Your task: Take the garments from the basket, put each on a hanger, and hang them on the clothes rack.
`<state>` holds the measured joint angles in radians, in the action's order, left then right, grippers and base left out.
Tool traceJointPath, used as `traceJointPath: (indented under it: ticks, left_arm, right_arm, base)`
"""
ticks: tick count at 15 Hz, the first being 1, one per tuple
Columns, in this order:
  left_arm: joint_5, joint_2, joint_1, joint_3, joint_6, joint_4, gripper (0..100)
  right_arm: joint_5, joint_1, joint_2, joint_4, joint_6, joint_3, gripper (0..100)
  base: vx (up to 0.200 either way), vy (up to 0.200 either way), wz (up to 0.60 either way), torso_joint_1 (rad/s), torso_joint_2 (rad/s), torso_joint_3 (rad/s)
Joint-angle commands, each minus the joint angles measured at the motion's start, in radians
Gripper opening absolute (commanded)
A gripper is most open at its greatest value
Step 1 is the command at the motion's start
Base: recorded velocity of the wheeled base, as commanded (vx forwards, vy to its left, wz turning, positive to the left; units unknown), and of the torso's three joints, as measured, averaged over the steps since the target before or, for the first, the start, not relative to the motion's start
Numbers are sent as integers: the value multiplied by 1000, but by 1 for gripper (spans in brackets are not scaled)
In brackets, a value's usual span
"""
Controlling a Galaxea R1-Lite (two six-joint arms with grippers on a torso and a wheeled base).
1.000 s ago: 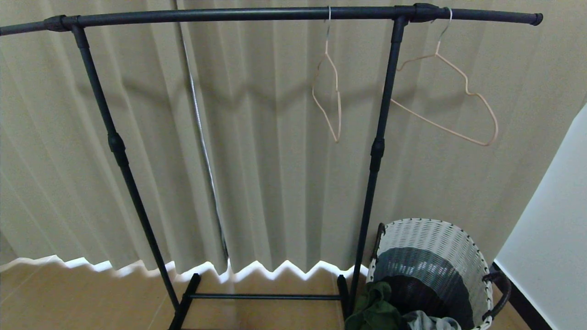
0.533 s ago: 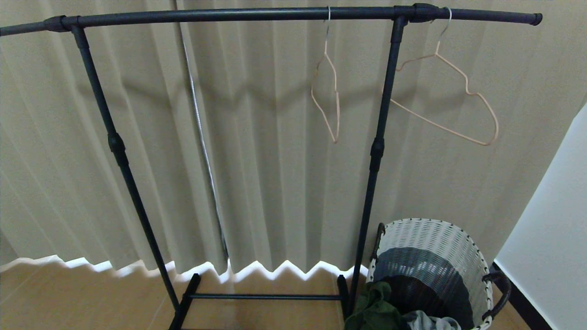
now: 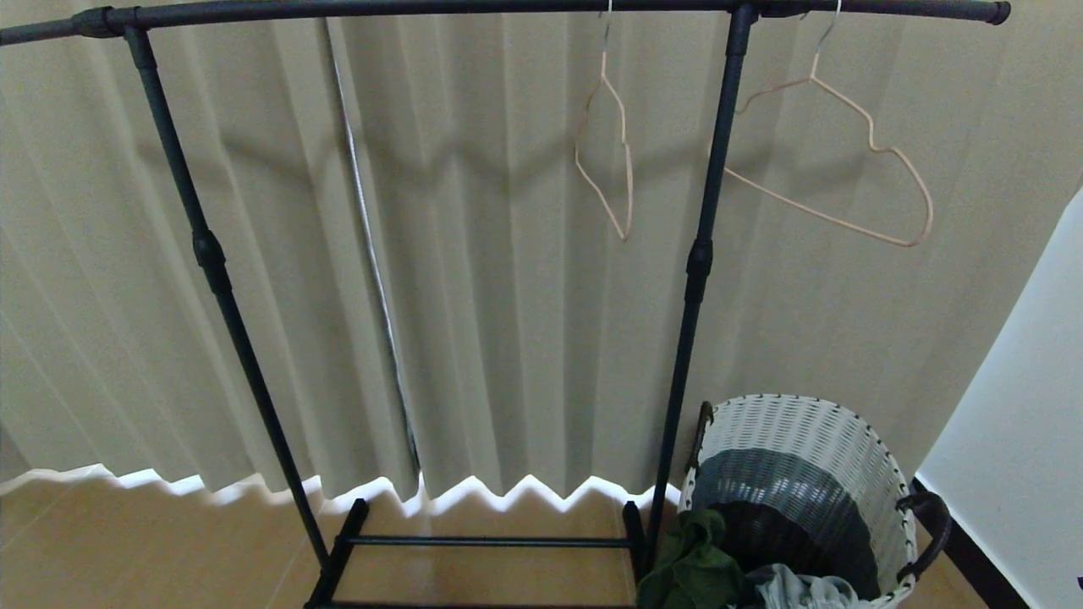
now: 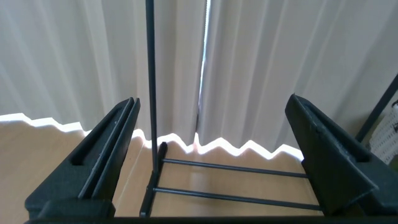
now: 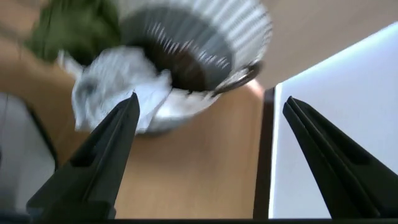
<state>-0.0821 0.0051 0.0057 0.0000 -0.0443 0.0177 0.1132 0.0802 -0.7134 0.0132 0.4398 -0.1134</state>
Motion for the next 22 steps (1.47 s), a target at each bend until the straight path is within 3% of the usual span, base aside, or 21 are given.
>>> traceJointPath:
  ticks: [1, 2, 6, 7, 11, 14, 19, 22]
  left_arm:
    - [-1, -1, 0, 0, 0, 1, 100]
    - [1, -1, 0, 0, 0, 1, 100]
    - [1, 1, 0, 0, 0, 1, 100]
    - [1, -1, 0, 0, 0, 1, 100]
    - [1, -1, 0, 0, 0, 1, 100]
    - [1, -1, 0, 0, 0, 1, 100]
    - [1, -1, 0, 0, 0, 1, 100]
    - [1, -1, 0, 0, 0, 1, 100]
  right_arm:
    - [-4, 3, -40, 4, 19, 12, 100]
    - [-27, 4, -64, 4, 33, 9, 100]
    - [-257, 10, -307, 73, 131, 4, 100]
    - [-270, 10, -393, 99, 166, 4, 100]
    - [-248, 9, -706, 215, 223, 9, 100]
    - [-250, 13, -888, 415, 223, 29, 100]
    - [-241, 36, -1038, 630, 221, 70, 100]
    - [-164, 35, -1164, 798, 218, 81, 100]
  base:
    - [0, 0, 0, -56, 159, 119]
    - [0, 0, 0, -27, 95, 46]
    - [0, 0, 0, -2, 13, 10]
    - [0, 0, 0, 0, 0, 0]
    - [0, 0, 0, 0, 0, 0]
    - [0, 0, 0, 0, 0, 0]
    - [0, 0, 0, 0, 0, 0]
    - [0, 0, 0, 0, 0, 0]
